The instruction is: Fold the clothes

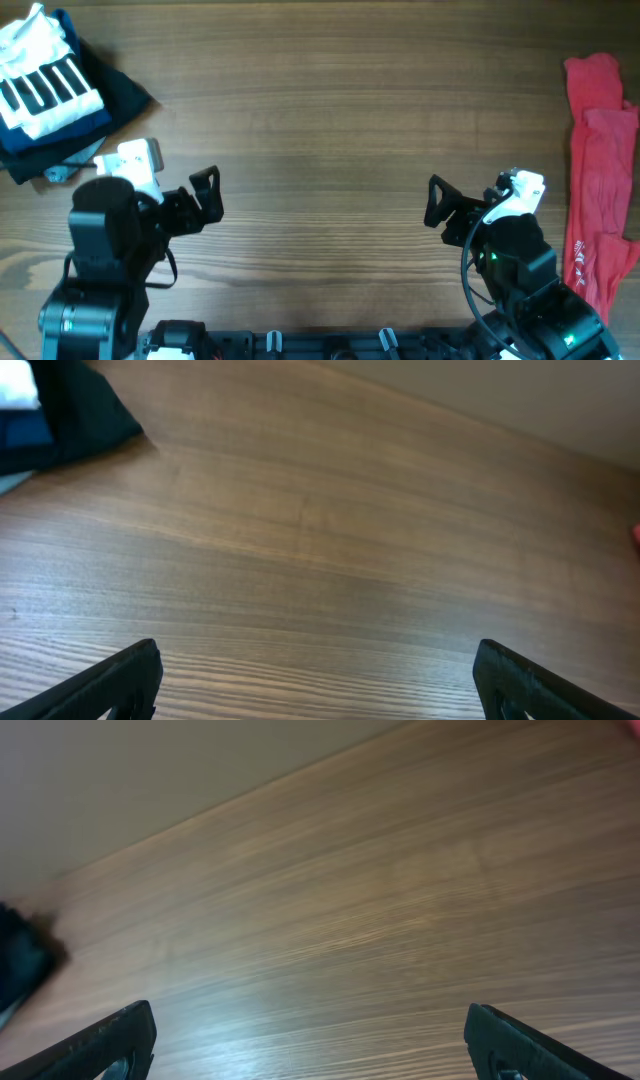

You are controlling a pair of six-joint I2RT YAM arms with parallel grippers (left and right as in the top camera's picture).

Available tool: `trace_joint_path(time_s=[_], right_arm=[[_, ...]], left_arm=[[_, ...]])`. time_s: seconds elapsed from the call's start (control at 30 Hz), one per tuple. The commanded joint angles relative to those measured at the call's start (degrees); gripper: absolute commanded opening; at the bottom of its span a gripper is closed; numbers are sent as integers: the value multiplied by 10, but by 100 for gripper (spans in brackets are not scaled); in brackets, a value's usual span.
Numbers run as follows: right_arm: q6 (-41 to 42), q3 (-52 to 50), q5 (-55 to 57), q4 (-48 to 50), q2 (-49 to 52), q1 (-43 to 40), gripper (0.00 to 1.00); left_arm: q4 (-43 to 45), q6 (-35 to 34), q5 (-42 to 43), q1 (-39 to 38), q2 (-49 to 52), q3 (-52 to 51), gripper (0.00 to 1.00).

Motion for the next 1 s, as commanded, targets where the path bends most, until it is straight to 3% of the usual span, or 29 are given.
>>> trace_joint_path(time_s=[0.0, 0.33, 0.5, 0.73, 0.97], right_arm=[[9, -6, 38, -9, 7, 3, 100], [9, -6, 38, -9, 51, 3, 100], [-35, -6, 62, -23, 68, 0, 100], [-44, -11, 56, -47, 18, -82, 100], [-330, -131, -121, 174, -129, -184, 100]], left_arm=[[-3, -5, 1, -2, -25, -7, 100], [-8, -5, 1, -2, -25, -7, 100], [-8, -5, 1, -2, -25, -7, 100], [-8, -5, 1, -2, -25, -7, 100], [-8, -5, 1, -2, -25, -7, 100]])
